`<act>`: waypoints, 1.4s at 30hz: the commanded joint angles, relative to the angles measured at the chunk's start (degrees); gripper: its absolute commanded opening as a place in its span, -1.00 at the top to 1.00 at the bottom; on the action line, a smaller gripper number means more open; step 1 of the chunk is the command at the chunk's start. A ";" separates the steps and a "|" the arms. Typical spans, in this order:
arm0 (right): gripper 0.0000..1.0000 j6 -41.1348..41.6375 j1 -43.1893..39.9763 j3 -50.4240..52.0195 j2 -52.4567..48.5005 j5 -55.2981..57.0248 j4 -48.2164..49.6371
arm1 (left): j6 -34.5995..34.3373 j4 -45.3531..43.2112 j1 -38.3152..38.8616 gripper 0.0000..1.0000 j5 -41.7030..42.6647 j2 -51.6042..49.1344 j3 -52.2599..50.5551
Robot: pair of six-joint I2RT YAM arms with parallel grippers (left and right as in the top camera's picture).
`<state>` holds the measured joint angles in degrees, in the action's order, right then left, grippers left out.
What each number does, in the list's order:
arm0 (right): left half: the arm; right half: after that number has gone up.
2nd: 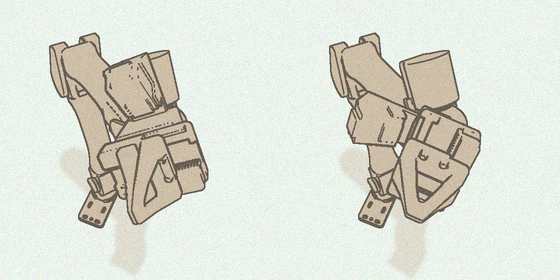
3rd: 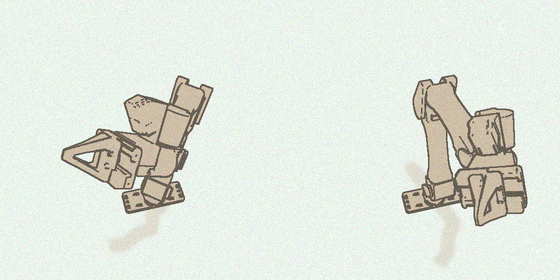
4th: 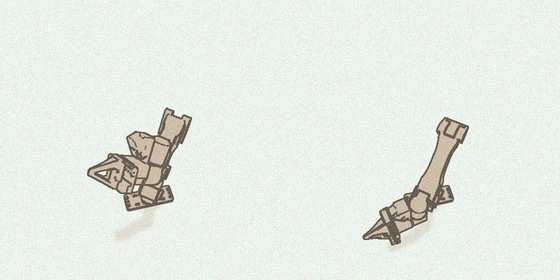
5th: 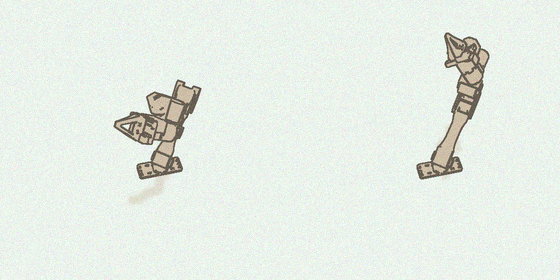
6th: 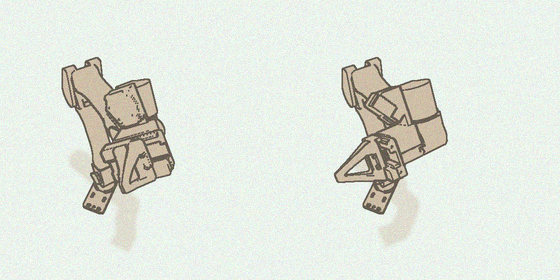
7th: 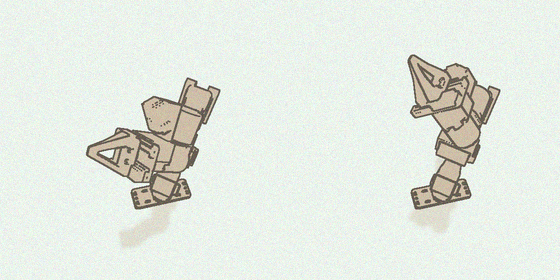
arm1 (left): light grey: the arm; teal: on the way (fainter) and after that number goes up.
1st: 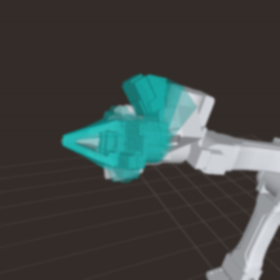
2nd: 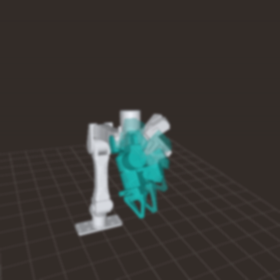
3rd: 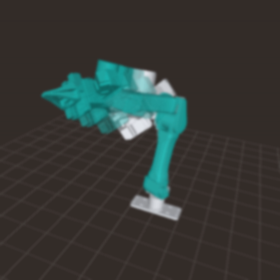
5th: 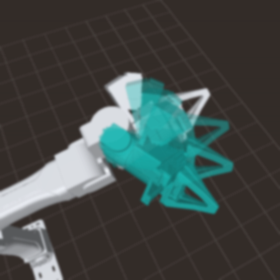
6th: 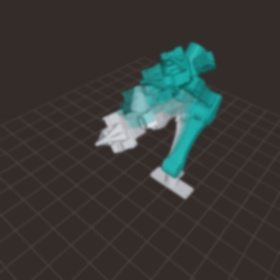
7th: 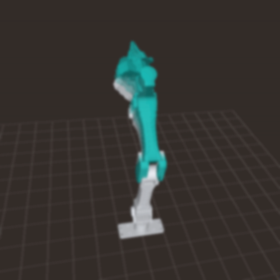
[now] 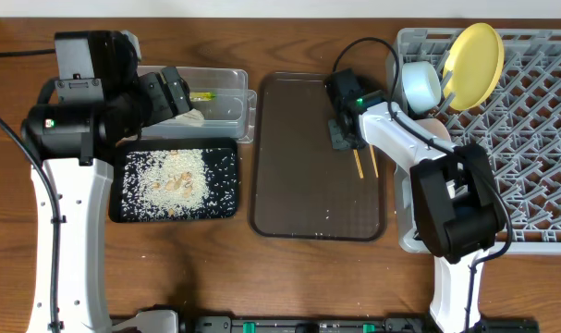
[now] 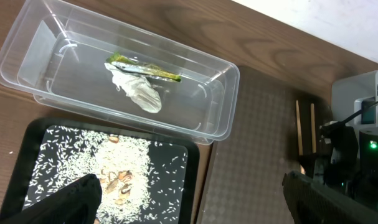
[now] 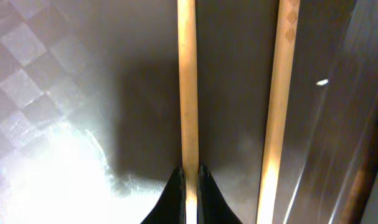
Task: Sort waste into correct bins and load items into the dishwasher rack
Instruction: 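Move the right gripper to the chopsticks on the brown tray and grasp one, then carry the chopstick into the dish rack and release it upright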
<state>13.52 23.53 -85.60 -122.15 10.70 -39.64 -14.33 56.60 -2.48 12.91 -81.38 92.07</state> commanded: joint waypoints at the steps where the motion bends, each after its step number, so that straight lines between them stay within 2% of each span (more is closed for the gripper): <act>1: 0.98 0.15 -0.24 -0.39 1.36 -4.20 -1.73 | 0.52 0.13 -0.24 -0.91 -0.55 -0.11 0.72; 9: 0.98 -0.52 -2.51 -9.94 18.14 -6.64 -13.11 | 0.52 0.13 -0.24 -0.92 -0.55 -0.11 0.72; 16: 0.98 -1.05 -10.29 -10.93 31.65 1.46 -23.91 | 0.52 0.13 -0.24 -0.92 -0.55 -0.11 0.72; 22: 0.98 -5.03 -20.48 -9.51 32.37 2.23 -31.82 | 0.52 0.13 -0.24 -0.92 -0.55 -0.11 0.72; 31: 0.97 -9.57 -28.59 2.49 31.58 3.26 -26.12 | 0.52 0.13 -0.24 -0.92 -0.57 -0.11 0.72; 34: 0.85 -9.57 -29.53 4.87 31.50 3.23 -23.54 | 0.52 0.13 -0.24 -0.92 -0.55 -0.11 0.72; 39: 0.31 -11.56 -29.57 5.07 31.50 3.21 -21.24 | 0.52 0.13 -0.24 -0.91 -0.55 -0.11 0.72; 42: 0.15 -12.52 -29.46 4.90 31.50 1.99 -20.17 | 0.52 0.13 -0.24 -0.91 -0.55 -0.11 0.72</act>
<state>2.79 -5.19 -80.47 -90.50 13.23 -60.29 -14.33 56.60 -2.48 12.91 -81.38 92.09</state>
